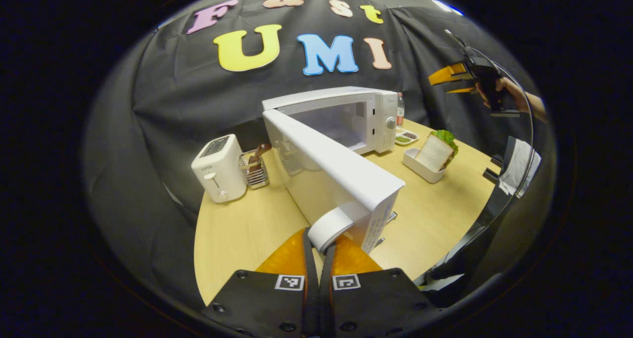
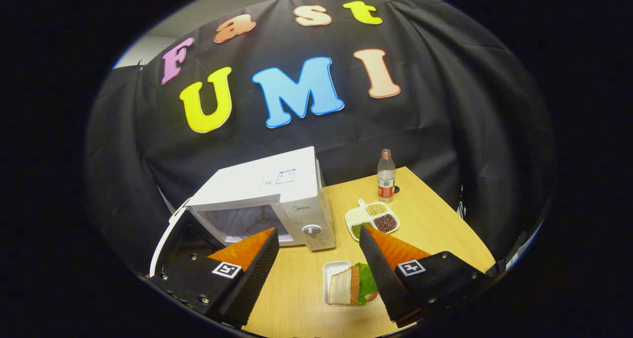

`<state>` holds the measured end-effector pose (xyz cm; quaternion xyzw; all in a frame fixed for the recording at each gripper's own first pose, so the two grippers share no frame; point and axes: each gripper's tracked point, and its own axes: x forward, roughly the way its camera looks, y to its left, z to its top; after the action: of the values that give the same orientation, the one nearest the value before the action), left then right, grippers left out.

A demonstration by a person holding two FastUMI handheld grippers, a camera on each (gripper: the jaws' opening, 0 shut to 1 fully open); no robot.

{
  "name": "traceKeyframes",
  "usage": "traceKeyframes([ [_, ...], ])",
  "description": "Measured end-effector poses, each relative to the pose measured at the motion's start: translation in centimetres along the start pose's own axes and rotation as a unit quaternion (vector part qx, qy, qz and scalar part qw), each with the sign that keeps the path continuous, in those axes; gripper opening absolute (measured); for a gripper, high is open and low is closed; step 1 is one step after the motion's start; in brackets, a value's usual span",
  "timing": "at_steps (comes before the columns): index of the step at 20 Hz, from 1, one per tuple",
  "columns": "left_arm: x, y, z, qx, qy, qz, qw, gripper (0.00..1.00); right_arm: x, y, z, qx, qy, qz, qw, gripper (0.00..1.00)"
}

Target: Open the microwave oven with the left hand, put the food in, and close the microwave oven.

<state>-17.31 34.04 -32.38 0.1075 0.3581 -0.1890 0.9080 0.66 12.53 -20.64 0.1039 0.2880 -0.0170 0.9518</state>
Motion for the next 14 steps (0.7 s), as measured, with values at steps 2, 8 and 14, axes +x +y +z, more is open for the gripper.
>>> traceKeyframes([
  [2,-0.2,0.7,-0.2,0.000,-0.005,0.006,1.000,0.09,0.7,-1.4,-0.7,0.019,0.019,-0.009,1.000,0.99],
  [8,-2.8,3.4,-2.0,-0.044,-0.012,0.046,0.998,0.22,3.3,-6.3,-4.8,0.040,0.099,-0.029,0.994,0.99],
  [14,-11.6,4.4,5.3,-0.138,-0.106,0.181,0.968,0.24,4.9,-8.4,-11.7,0.046,0.205,-0.003,0.978,0.99],
])
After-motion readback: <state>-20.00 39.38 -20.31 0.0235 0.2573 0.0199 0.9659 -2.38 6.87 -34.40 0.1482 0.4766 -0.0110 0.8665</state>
